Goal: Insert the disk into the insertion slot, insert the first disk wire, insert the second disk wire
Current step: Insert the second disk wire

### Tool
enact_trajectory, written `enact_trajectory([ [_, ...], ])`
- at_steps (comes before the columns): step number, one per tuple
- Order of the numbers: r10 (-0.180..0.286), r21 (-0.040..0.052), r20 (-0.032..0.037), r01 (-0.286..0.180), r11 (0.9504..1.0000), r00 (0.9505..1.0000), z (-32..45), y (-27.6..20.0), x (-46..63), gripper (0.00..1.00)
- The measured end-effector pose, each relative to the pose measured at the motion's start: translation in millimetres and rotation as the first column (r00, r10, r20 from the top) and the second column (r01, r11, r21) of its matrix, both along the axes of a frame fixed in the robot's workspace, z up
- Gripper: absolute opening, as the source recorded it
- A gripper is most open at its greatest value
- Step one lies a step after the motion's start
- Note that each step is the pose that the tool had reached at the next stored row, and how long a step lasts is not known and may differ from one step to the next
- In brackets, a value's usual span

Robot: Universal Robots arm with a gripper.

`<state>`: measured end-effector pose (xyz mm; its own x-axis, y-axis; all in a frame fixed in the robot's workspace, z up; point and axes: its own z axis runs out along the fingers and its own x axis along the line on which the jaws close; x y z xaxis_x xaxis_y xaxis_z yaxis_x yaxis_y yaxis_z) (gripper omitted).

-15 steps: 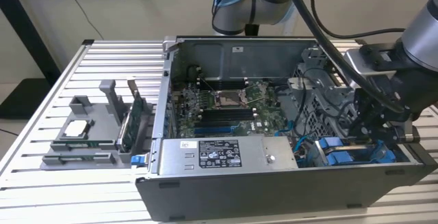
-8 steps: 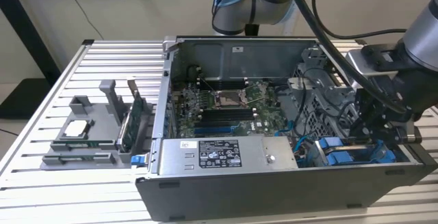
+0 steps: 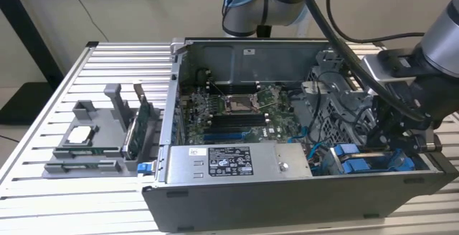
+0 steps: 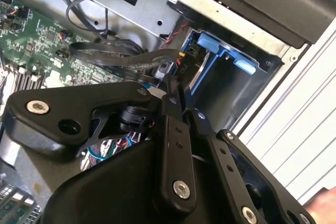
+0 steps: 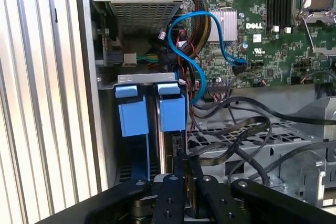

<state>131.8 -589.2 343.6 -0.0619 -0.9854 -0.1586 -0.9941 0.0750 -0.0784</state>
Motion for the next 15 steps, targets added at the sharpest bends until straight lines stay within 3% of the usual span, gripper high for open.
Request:
enact_trajectory([
  [7, 0.0, -0.0018, 0.0074, 0.0, 1.0, 1.0, -2.0, 0.0, 0.0, 0.16],
  [15, 0.0, -0.0024, 0.0096, 0.0, 1.0, 1.0, -4.7, -0.2, 0.0, 0.16],
])
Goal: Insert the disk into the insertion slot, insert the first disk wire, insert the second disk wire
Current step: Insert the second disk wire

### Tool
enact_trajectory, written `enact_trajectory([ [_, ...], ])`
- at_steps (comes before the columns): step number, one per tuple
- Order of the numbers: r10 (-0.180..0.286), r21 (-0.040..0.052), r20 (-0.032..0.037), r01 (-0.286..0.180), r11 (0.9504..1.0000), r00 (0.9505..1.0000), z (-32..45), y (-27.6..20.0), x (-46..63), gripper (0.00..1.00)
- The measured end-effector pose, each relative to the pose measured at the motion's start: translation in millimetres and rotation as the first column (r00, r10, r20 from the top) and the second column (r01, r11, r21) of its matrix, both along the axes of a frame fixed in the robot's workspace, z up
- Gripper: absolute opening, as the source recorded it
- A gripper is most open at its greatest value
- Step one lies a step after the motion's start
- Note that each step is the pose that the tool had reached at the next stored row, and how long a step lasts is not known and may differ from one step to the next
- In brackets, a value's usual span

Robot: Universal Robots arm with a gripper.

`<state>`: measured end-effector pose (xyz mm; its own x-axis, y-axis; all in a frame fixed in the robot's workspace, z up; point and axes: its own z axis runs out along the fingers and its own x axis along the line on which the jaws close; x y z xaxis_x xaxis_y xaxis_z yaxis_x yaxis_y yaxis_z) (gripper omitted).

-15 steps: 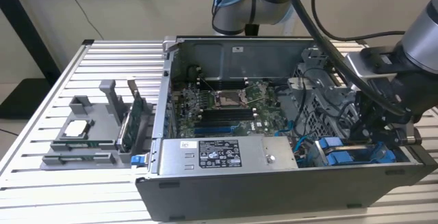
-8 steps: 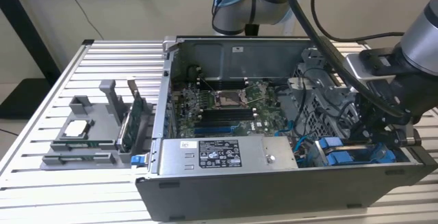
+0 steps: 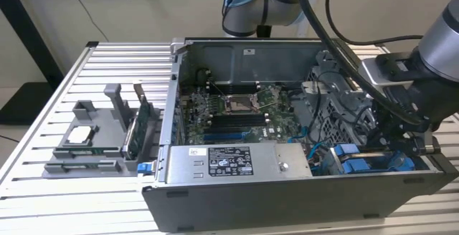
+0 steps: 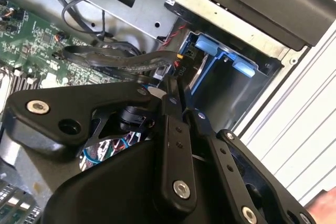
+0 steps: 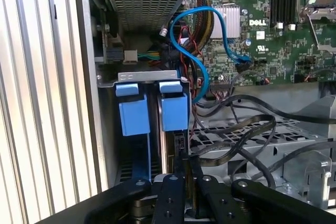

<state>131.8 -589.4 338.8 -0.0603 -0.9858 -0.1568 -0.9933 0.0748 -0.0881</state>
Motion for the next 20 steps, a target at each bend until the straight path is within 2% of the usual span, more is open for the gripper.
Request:
enact_trajectory([
  [5, 0.0, 0.0008, 0.0003, 0.0, 1.0, 1.0, -3.4, -0.5, -0.1, 0.17],
  [6, -0.001, 0.0008, 0.0002, 0.001, 1.0, 1.0, -0.7, -0.7, -0.1, 0.17],
  [7, -0.001, 0.0002, 0.0001, 0.001, 1.0, 1.0, 4.2, -0.7, -0.1, 0.24],
  [10, -0.002, -0.0002, 0.0, 0.002, 1.0, 1.0, 17.0, -0.7, -0.1, 0.24],
  [17, -0.003, 0.0, 0.0, 0.003, 1.0, 1.0, 30.9, -0.7, -0.2, 0.24],
  [20, -0.004, 0.0002, 0.0, 0.004, 1.0, 1.0, 33.1, -0.7, -0.1, 0.24],
])
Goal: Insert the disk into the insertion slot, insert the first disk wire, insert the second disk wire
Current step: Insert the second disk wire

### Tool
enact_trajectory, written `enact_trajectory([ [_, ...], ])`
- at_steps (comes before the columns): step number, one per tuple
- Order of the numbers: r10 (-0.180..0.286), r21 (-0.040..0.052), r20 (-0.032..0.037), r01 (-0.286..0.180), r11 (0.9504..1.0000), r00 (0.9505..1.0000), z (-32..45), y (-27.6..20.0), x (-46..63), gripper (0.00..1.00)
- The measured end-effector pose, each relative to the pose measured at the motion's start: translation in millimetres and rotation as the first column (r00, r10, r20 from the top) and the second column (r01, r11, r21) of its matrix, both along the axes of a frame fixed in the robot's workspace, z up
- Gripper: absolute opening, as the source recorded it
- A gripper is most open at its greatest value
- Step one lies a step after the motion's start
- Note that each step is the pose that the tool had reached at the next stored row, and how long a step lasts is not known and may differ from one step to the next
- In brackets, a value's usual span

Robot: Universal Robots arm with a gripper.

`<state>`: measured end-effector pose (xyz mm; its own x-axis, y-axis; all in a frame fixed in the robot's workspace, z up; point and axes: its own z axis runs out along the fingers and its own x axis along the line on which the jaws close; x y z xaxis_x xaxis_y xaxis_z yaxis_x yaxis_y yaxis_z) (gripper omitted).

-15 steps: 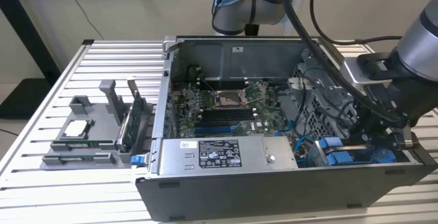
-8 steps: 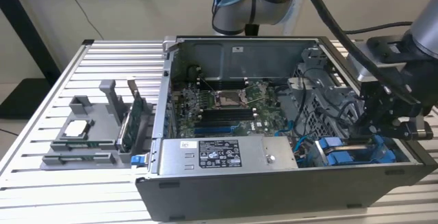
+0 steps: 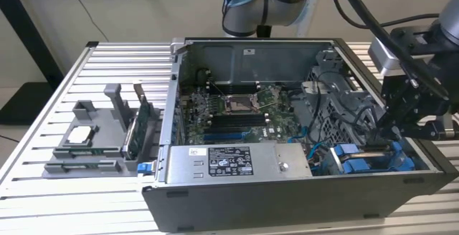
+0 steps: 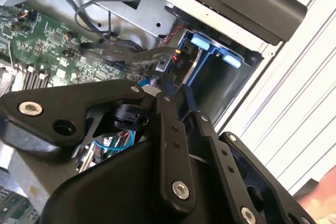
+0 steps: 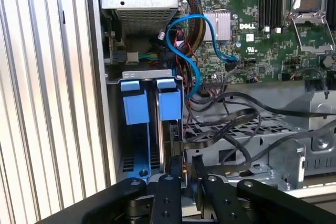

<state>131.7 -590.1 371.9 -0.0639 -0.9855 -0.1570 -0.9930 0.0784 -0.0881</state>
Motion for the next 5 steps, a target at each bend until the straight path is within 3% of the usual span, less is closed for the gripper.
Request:
enact_trajectory([
  [5, 0.0, -0.0004, 0.0, 0.0, 1.0, 1.0, 1.3, 0.0, 0.0, 0.24],
])
